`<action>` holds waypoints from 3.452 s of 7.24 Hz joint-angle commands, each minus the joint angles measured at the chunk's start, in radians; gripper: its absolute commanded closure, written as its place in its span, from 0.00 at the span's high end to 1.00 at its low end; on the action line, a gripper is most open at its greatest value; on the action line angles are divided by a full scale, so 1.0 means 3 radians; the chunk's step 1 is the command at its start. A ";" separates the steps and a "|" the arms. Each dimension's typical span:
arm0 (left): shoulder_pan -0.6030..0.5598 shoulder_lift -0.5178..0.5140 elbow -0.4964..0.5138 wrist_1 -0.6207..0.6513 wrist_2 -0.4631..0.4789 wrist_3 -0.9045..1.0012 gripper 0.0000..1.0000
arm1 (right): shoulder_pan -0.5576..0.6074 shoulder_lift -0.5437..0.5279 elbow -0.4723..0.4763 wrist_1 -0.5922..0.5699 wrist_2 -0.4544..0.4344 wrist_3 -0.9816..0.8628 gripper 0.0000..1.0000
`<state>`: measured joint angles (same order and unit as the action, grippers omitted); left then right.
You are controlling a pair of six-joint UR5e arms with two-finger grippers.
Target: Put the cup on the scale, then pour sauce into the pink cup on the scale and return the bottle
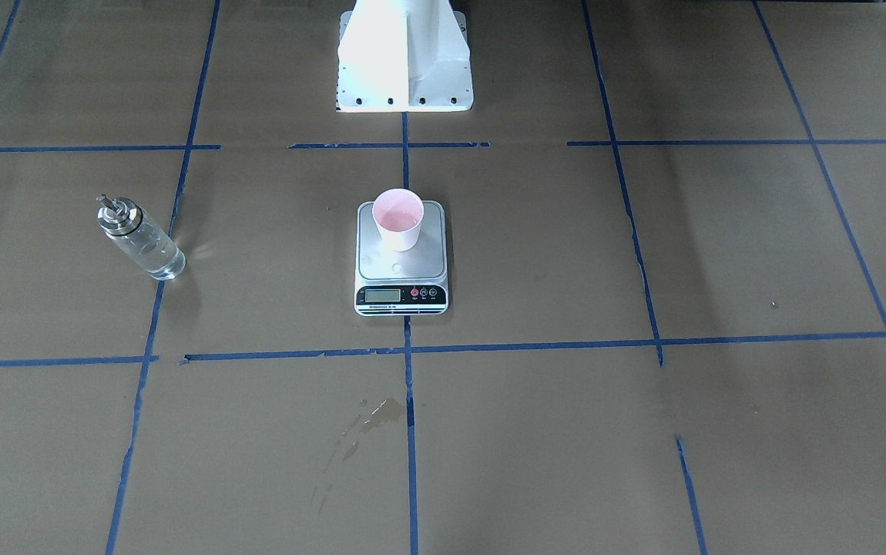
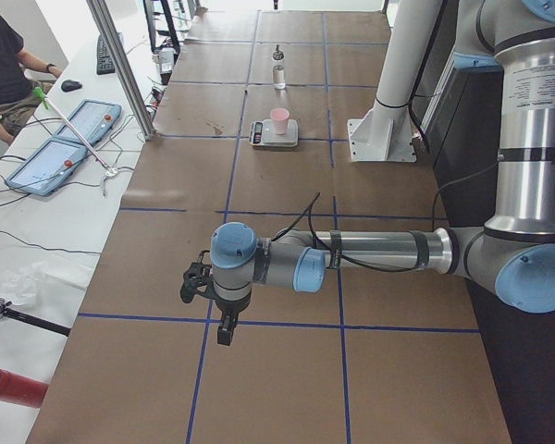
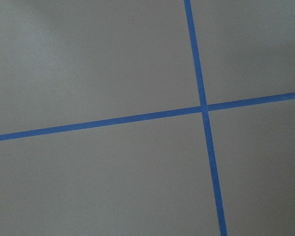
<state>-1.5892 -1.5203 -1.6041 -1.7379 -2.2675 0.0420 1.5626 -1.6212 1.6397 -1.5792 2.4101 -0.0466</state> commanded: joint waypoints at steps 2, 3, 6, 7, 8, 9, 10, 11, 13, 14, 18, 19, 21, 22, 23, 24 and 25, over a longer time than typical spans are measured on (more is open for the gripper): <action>0.0000 0.0000 0.0004 0.0000 -0.0004 -0.0012 1.00 | 0.0007 0.0004 0.0005 0.0002 -0.0001 -0.0003 1.00; 0.0000 0.0005 -0.0001 0.0000 -0.0004 -0.0012 1.00 | 0.0012 0.0004 0.0005 0.0002 -0.0001 -0.0003 1.00; 0.0000 0.0000 0.0004 0.0000 0.0001 -0.0012 1.00 | 0.0037 0.0004 0.0021 -0.0003 -0.0011 0.0012 1.00; 0.0000 0.0000 0.0004 -0.0005 0.0001 -0.0012 1.00 | 0.0043 0.0010 0.0031 0.0002 -0.0011 0.0245 1.00; 0.0000 0.0000 -0.0001 0.0000 0.0001 -0.0012 1.00 | 0.0043 0.0025 0.0041 0.0013 -0.0016 0.0496 1.00; 0.0000 0.0000 0.0004 0.0000 0.0001 -0.0012 1.00 | 0.0043 0.0025 0.0046 0.0013 -0.0011 0.0498 1.00; 0.0000 0.0000 -0.0007 0.0000 0.0001 -0.0012 1.00 | 0.0043 0.0020 0.0051 0.0023 -0.0011 0.0488 1.00; 0.0000 0.0000 -0.0002 0.0000 0.0001 -0.0012 1.00 | 0.0043 0.0010 0.0051 0.0028 -0.0011 0.0483 1.00; 0.0000 0.0005 -0.0002 0.0000 0.0001 -0.0012 1.00 | 0.0073 0.0004 0.0057 0.0028 -0.0011 0.0483 1.00; 0.0000 0.0000 0.0009 -0.0005 0.0001 -0.0012 1.00 | 0.0078 0.0004 0.0057 0.0028 -0.0006 0.0478 1.00; 0.0000 0.0000 0.0014 -0.0005 -0.0004 -0.0012 1.00 | 0.0084 -0.0001 0.0051 0.0100 -0.0021 0.0452 1.00; 0.0000 0.0000 0.0014 -0.0005 -0.0004 -0.0007 1.00 | 0.0094 -0.0006 0.0046 0.0100 -0.0026 0.0412 1.00; 0.0000 -0.0005 0.0014 -0.0005 -0.0004 -0.0007 1.00 | 0.0114 -0.0006 0.0046 0.0094 -0.0026 0.0329 1.00; 0.0000 -0.0005 0.0014 -0.0005 -0.0004 -0.0012 1.00 | 0.0114 -0.0006 0.0046 0.0094 -0.0026 0.0329 1.00; 0.0000 -0.0005 0.0009 -0.0005 -0.0004 -0.0007 1.00 | 0.0114 -0.0006 0.0041 0.0094 -0.0021 0.0329 1.00; 0.0000 0.0000 0.0009 -0.0005 -0.0004 -0.0007 1.00 | 0.0119 -0.0006 0.0036 0.0094 -0.0021 0.0329 1.00; 0.0000 0.0000 0.0009 -0.0005 -0.0004 -0.0007 1.00 | 0.0130 -0.0006 0.0026 0.0094 -0.0021 0.0329 1.00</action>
<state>-1.5892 -1.5208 -1.6013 -1.7395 -2.2688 0.0397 1.5988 -1.6229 1.6505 -1.5509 2.4035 0.0523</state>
